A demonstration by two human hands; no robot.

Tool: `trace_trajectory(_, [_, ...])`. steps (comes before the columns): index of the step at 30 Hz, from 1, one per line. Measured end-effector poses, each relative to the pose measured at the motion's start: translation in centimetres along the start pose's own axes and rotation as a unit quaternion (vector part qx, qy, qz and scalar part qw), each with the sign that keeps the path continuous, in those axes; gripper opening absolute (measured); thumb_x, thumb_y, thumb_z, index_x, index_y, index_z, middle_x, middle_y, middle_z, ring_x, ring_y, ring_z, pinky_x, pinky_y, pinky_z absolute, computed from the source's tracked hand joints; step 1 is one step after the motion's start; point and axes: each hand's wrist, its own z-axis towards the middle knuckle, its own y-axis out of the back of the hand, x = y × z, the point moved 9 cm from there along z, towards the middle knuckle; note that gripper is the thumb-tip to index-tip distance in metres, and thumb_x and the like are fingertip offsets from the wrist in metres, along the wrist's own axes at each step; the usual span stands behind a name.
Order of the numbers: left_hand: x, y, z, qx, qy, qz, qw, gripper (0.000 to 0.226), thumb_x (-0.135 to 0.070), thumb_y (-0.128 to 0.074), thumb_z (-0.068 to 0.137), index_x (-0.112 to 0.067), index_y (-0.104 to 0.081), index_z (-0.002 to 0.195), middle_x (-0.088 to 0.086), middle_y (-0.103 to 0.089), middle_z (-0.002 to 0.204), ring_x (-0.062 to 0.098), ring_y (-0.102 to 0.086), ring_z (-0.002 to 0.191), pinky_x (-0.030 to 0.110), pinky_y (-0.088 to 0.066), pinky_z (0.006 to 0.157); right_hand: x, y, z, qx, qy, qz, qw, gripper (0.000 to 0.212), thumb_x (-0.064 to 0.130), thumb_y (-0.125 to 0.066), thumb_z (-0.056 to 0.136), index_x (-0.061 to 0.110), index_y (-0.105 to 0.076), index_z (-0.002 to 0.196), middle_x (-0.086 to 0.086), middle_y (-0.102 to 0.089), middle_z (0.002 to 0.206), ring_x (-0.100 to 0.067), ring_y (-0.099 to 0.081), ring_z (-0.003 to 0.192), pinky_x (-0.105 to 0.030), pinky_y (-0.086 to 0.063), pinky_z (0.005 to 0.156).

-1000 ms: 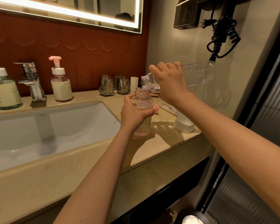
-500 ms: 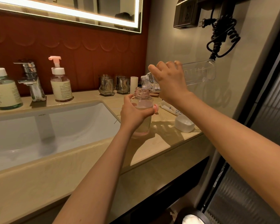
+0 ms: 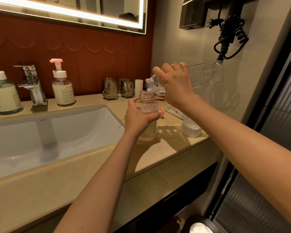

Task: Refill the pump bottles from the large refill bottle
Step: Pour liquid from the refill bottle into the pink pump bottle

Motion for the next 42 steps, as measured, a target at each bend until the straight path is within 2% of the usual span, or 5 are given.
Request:
trace_trajectory(11, [0.04,0.02,-0.02,0.000,0.005,0.002,1.000,0.093,-0.034,-0.080,0.066,-0.018,-0.026,0.141,0.009,-0.046,0.134,0.022,-0.046,0.116,0.035,-0.042,0.093,0.07,0.29,-0.09,-0.005,0.003,0.004,1.000,0.061,-0.009,-0.054,0.079,0.014,-0.040,0.133,-0.013,-0.049,0.125,-0.033,-0.044,0.117,-0.045,-0.022,0.105])
trace_trajectory(25, [-0.07,0.02,0.01,-0.002,0.002,0.006,1.000,0.094,-0.033,-0.080,0.068,-0.017,-0.025,0.142,0.009,-0.043,0.138,0.022,-0.044,0.120,0.031,-0.039,0.090,0.14,0.47,-0.17,0.004,0.004,0.007,1.000,0.062,-0.010,-0.052,0.079,0.014,-0.038,0.134,-0.013,-0.047,0.127,-0.033,-0.042,0.119,-0.044,-0.020,0.106])
trace_trajectory(42, [0.17,0.03,0.18,-0.005,0.002,0.011,1.000,0.094,-0.035,-0.080,0.066,-0.018,-0.026,0.141,0.009,-0.045,0.135,0.023,-0.046,0.118,0.039,-0.044,0.096,0.45,0.54,-0.11,0.006,0.014,-0.006,1.000,0.062,-0.010,-0.054,0.077,0.012,-0.039,0.133,-0.015,-0.047,0.127,-0.035,-0.042,0.119,-0.047,-0.021,0.106])
